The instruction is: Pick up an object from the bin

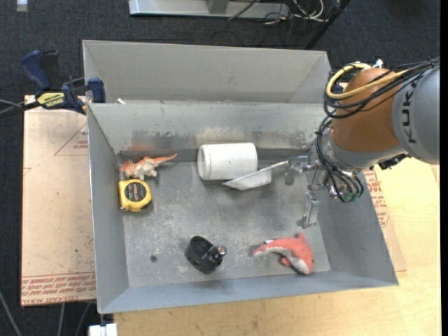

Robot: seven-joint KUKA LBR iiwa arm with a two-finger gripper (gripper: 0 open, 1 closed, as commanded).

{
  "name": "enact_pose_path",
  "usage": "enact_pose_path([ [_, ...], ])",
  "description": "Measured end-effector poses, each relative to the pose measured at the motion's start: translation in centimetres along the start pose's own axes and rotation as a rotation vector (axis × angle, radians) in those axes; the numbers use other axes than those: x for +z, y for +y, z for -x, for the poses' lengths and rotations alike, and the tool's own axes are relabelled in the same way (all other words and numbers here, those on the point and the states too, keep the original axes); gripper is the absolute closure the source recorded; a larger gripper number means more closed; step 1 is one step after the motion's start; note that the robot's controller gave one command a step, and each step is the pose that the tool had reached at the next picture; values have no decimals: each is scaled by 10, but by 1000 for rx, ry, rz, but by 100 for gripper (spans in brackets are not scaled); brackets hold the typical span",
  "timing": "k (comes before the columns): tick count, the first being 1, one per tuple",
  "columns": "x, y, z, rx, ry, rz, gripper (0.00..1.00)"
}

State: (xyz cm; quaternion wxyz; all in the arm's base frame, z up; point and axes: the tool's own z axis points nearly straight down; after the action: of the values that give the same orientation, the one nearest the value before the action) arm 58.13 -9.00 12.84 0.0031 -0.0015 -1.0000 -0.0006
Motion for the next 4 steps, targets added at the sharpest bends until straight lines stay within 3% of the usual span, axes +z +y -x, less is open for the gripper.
enact_pose_path([
  [1, -4, 0, 2, -2, -7, -1, 0],
  [2, 1, 0, -7, -92, -11, -2, 0],
  [3, 21, 3, -34, -342, -7, -1, 0],
  [4, 37, 2, -48, -304, -9, -1, 0],
])
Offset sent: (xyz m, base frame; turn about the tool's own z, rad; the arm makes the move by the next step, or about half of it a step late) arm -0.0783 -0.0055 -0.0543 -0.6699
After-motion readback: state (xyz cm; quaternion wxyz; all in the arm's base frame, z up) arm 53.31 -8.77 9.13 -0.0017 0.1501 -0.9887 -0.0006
